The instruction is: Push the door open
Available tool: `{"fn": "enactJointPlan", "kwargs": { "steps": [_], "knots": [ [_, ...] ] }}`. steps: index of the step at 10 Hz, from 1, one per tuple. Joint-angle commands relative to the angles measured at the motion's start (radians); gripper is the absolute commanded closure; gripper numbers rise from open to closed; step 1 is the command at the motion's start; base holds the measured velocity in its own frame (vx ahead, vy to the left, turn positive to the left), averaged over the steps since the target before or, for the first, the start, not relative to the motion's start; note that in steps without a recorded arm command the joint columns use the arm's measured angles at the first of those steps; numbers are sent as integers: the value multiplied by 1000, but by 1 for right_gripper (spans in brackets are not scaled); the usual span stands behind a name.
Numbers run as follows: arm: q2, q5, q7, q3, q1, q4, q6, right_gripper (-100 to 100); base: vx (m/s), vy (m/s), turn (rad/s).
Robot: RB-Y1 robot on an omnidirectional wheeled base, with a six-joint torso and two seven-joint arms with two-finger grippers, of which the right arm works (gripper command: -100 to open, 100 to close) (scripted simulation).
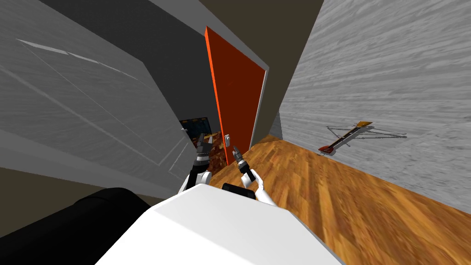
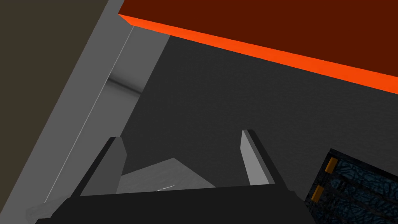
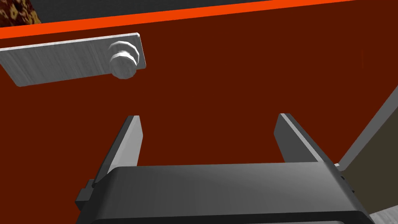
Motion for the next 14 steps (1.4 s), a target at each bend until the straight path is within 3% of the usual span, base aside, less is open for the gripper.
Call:
{"fn": "enactJointPlan", "kwargs": {
  "steps": [1, 9, 14],
  "knots": [
    [-5, -2, -11, 25, -24, 30, 7, -100, 169, 27, -44],
    [-5, -6, -54, 166, -150, 215, 35, -100, 177, 18, -59],
    [9, -3, -48, 153, -148, 235, 32, -100, 116, 91, 17]
  ]
}}
